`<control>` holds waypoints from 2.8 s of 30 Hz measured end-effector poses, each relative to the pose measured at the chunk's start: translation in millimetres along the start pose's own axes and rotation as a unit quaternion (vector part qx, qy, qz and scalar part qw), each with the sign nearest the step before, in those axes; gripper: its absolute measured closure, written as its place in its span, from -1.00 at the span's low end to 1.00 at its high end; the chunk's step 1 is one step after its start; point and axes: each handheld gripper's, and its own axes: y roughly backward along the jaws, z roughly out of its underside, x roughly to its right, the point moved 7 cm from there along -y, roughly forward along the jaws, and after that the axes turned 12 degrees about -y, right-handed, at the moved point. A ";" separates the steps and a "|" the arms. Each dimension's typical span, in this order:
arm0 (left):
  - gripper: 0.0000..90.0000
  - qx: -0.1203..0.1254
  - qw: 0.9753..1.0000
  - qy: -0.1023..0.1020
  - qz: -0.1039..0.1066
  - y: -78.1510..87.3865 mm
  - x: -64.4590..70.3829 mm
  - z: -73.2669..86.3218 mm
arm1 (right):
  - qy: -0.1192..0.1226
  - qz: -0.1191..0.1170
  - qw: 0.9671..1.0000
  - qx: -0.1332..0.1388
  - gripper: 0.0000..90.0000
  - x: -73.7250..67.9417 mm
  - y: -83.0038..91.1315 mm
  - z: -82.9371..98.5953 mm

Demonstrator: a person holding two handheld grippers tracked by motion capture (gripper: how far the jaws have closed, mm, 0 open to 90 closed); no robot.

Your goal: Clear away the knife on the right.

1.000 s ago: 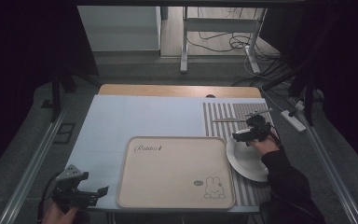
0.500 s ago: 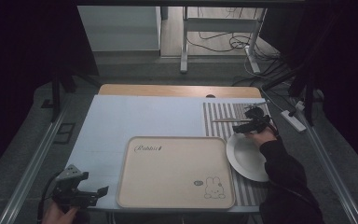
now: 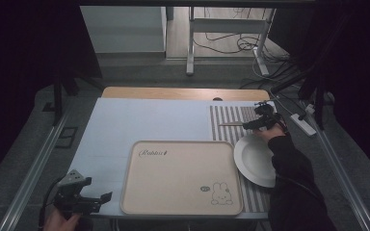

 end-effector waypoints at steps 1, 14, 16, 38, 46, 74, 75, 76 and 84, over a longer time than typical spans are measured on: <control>-0.99 0.000 1.000 0.000 0.000 0.0 0.0 0.0 | 0.000 0.000 1.000 0.000 -1.00 0.0 0.0 0.0; -0.99 0.000 1.000 0.000 0.001 0.0 0.0 0.0 | -0.006 0.013 1.000 -0.019 -0.75 15.8 -12.4 -7.5; -0.99 0.000 1.000 0.000 0.000 0.0 0.1 -0.1 | -0.001 0.013 1.000 -0.019 -0.45 18.0 -10.7 -11.8; -0.99 0.001 1.000 -0.002 0.001 0.3 0.0 0.0 | -0.008 0.031 0.998 -0.062 1.00 48.3 -24.8 -16.6; -0.98 0.000 1.000 -0.002 0.000 0.3 0.2 0.2 | -0.007 0.021 0.996 -0.082 1.00 56.8 -12.5 -1.4; -0.98 -0.002 1.000 0.001 0.001 -0.7 0.0 -0.2 | -0.014 -0.003 0.997 -0.077 -0.87 44.0 5.6 -0.1; -0.98 -0.002 1.000 0.001 0.001 -0.6 0.1 -0.2 | -0.011 -0.004 0.997 -0.080 -0.97 41.5 3.7 -0.6; -0.98 -0.001 1.000 0.001 0.001 -0.6 0.1 -0.2 | -0.005 -0.002 0.997 -0.083 -1.00 36.6 0.4 -1.5; -0.98 -0.001 1.000 0.001 0.001 -0.5 0.1 -0.2 | 0.010 -0.006 0.994 -0.105 -1.00 25.8 -12.7 -4.1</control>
